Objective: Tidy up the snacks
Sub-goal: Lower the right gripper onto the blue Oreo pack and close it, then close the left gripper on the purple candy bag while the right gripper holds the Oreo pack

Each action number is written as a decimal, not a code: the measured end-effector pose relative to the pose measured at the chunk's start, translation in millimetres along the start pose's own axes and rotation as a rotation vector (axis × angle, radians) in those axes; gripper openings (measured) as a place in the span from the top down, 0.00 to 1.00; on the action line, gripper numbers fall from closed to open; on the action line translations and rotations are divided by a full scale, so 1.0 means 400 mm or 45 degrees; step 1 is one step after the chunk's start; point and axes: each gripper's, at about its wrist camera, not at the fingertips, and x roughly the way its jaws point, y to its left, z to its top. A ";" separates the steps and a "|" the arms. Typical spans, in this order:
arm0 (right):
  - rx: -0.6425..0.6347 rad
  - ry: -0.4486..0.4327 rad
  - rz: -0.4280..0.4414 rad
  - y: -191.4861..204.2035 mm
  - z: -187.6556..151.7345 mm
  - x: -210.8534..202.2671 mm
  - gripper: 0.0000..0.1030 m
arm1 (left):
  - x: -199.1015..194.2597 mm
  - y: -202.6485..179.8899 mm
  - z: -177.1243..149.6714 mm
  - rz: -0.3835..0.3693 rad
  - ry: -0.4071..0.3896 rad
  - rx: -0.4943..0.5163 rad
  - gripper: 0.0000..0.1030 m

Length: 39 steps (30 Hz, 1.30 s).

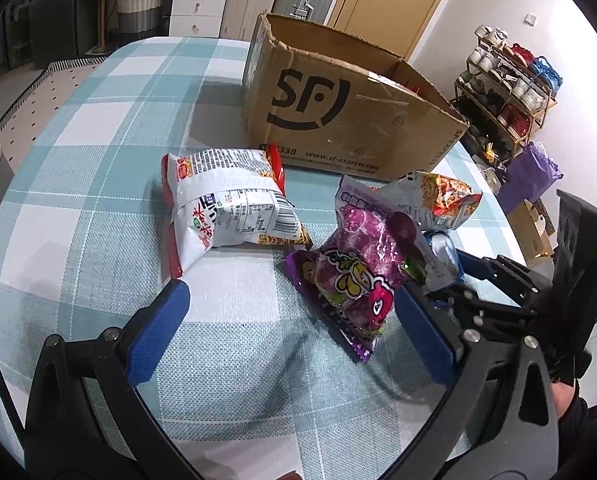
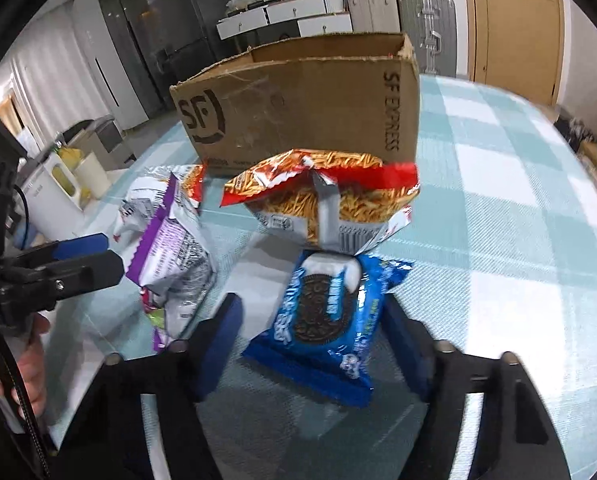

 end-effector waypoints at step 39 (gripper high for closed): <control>0.087 -0.117 0.157 -0.067 -0.057 -0.097 0.57 | 0.118 -0.146 0.041 -0.003 0.066 0.005 0.08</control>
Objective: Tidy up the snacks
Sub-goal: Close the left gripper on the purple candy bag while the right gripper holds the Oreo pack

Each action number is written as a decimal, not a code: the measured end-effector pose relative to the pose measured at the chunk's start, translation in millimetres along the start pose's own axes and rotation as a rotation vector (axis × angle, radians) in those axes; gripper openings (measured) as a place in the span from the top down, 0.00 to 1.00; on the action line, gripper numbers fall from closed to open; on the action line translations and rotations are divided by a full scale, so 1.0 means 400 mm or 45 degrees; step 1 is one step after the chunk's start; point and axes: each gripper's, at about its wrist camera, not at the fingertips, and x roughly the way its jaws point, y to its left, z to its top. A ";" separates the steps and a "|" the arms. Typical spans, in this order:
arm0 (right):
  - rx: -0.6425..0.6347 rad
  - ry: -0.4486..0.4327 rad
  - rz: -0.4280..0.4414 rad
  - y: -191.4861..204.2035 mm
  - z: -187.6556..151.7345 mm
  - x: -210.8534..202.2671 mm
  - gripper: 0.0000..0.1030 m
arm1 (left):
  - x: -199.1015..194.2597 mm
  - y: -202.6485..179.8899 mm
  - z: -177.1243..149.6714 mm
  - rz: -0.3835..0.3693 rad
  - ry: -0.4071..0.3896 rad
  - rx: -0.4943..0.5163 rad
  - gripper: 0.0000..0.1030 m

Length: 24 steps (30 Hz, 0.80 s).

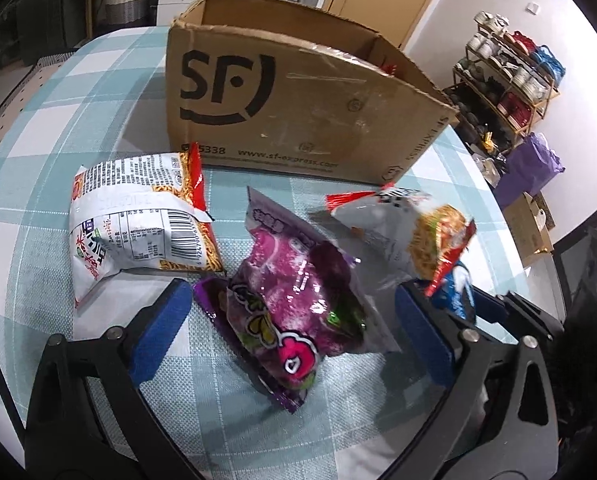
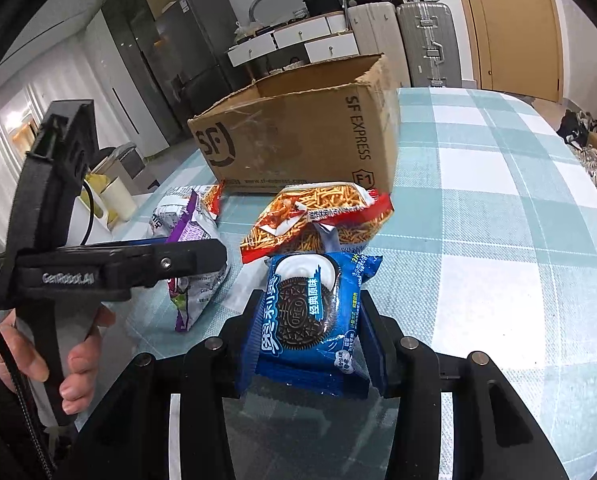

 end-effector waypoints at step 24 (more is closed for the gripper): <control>-0.013 -0.047 -0.014 0.040 -0.009 -0.066 0.57 | -0.008 0.009 -0.021 -0.125 -0.008 0.027 0.63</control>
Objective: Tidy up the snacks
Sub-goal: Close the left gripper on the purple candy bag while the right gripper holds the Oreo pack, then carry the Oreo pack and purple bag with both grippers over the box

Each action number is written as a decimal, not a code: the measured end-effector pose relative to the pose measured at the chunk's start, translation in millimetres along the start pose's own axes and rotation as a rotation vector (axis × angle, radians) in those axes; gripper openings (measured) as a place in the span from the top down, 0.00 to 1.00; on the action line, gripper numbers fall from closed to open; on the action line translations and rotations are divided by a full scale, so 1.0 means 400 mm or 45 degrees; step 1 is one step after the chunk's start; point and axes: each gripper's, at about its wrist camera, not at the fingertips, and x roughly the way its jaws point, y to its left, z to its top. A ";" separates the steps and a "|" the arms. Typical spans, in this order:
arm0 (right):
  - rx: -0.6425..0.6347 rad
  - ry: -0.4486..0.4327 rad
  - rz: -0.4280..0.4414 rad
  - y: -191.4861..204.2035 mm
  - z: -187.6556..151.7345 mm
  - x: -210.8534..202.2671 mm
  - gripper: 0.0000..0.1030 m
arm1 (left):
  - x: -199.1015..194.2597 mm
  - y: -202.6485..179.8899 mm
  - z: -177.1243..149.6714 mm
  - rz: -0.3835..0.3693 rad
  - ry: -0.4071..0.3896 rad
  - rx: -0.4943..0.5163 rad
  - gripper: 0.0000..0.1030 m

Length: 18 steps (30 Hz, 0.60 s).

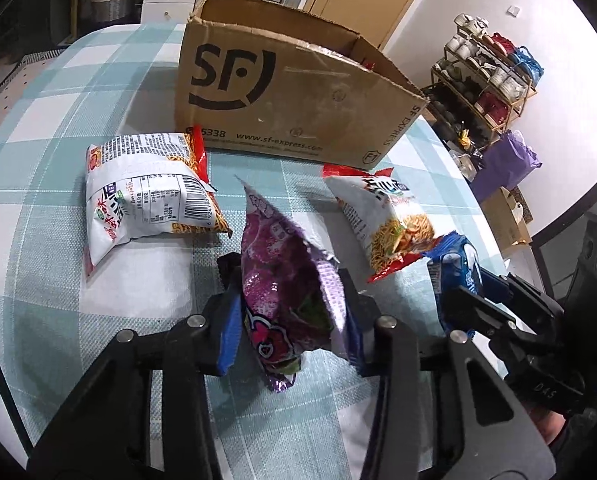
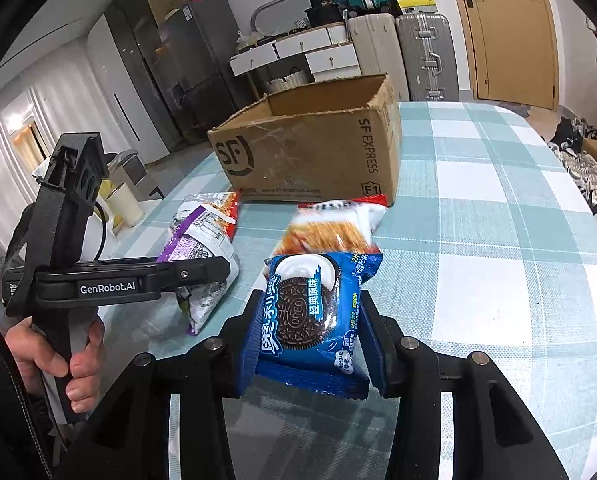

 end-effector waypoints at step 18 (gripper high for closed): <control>-0.071 -0.072 0.023 0.071 0.044 -0.061 0.57 | -0.132 0.030 -0.020 -0.066 -0.081 0.022 0.64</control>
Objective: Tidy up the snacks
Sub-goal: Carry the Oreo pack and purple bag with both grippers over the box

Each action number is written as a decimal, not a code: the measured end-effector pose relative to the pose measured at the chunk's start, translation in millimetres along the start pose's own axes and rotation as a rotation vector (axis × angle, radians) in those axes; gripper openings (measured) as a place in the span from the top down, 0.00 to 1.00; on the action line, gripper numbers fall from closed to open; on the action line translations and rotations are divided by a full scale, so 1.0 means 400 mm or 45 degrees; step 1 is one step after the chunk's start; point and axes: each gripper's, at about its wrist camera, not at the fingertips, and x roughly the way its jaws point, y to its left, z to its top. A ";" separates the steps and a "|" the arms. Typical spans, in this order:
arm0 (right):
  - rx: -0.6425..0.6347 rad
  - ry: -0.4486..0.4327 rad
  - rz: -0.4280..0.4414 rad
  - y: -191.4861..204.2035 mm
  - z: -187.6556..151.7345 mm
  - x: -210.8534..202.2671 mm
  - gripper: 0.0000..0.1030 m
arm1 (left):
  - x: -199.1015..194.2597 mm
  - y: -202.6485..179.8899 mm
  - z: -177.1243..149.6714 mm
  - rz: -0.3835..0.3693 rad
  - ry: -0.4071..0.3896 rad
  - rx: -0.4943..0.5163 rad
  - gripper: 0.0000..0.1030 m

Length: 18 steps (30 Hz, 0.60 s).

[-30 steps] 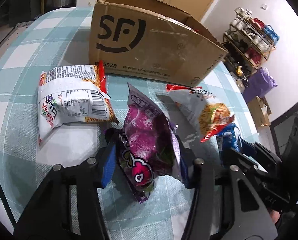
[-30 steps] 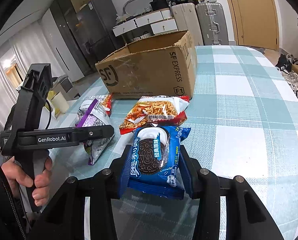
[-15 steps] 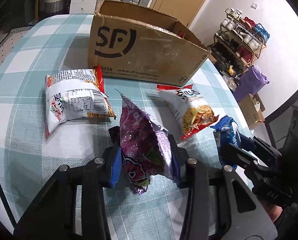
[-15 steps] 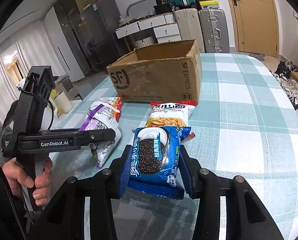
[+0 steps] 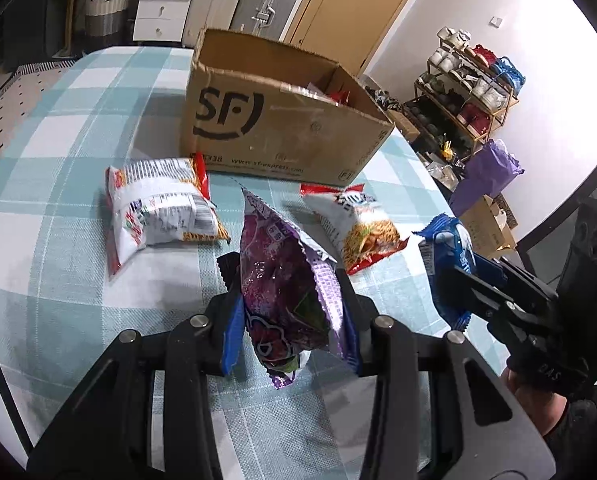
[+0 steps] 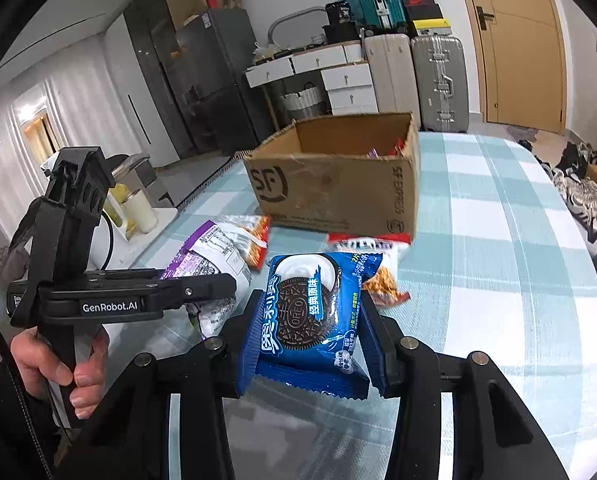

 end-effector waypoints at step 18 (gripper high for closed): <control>-0.064 -0.093 0.084 0.021 0.158 -0.012 0.57 | -0.135 -0.023 0.152 0.058 -0.130 0.104 0.64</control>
